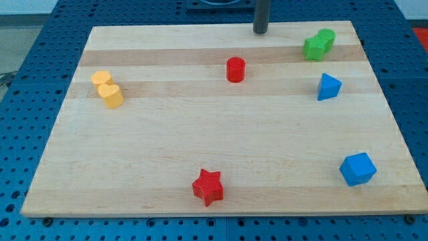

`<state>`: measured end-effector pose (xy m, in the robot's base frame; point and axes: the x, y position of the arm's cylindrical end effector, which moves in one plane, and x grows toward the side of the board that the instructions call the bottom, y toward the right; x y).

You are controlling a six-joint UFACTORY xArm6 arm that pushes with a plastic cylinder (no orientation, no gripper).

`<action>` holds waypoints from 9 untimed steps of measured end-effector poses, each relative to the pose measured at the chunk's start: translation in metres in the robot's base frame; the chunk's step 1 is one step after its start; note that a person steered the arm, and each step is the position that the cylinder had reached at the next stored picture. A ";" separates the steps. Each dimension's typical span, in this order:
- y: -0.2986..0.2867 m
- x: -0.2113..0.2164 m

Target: Push the red circle closer to the red star

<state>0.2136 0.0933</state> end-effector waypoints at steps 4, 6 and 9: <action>-0.056 0.101; -0.068 0.156; -0.079 0.233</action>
<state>0.4465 0.0141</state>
